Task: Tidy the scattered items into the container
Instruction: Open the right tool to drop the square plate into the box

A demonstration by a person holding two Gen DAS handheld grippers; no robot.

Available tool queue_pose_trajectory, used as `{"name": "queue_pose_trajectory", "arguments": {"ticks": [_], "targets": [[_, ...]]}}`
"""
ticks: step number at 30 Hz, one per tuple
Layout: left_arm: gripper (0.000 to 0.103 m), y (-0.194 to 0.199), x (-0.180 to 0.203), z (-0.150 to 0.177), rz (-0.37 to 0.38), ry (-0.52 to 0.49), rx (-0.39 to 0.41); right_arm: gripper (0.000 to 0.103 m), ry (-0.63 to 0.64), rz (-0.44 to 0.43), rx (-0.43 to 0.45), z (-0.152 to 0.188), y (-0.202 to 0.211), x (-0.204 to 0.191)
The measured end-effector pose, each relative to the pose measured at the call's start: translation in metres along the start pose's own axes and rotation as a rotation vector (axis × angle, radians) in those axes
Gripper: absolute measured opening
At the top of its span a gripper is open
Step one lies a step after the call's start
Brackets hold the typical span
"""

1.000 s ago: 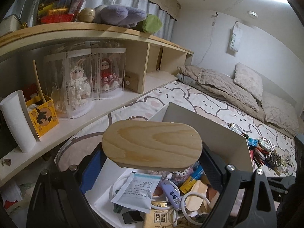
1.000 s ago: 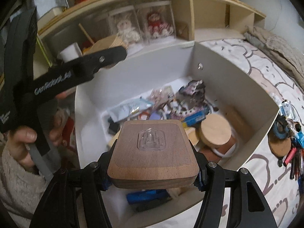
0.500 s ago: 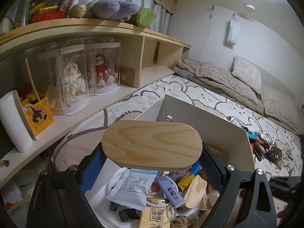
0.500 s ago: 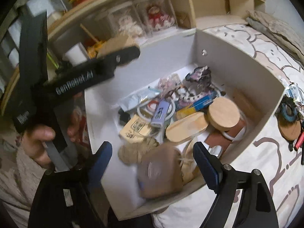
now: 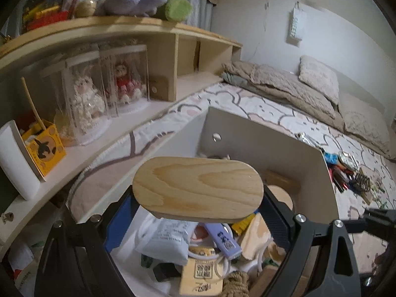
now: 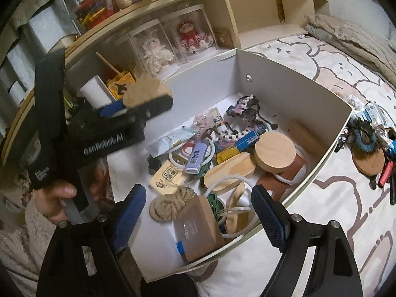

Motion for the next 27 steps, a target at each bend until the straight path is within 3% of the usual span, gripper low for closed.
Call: {"name": "queue_pose_trajectory", "arguments": {"ticks": [9, 15, 27], "targets": [[0.094, 0.000, 0.012, 0.009, 0.036, -0.124, -0.071, 0.087, -0.021, -0.009, 0.024, -0.003, 0.004, 0.003], [0.094, 0.006, 0.015, 0.014, 0.012, -0.228, -0.089, 0.087, -0.041, -0.004, 0.035, -0.005, 0.004, 0.008], [0.094, 0.013, 0.022, 0.031, 0.058, -0.256, -0.146, 0.087, -0.051, 0.021, 0.088, -0.011, 0.015, 0.008]]}}
Point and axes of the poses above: each gripper's, at about its wrist camera, not at the fingertips, and y roughly against the way its jaws point, x to its right, z to its underside, the point moved 5 cm from there along -y, roughly the way its jaws point, and after that the axes turned 15 degrees about -y, right-handed, at the moved point
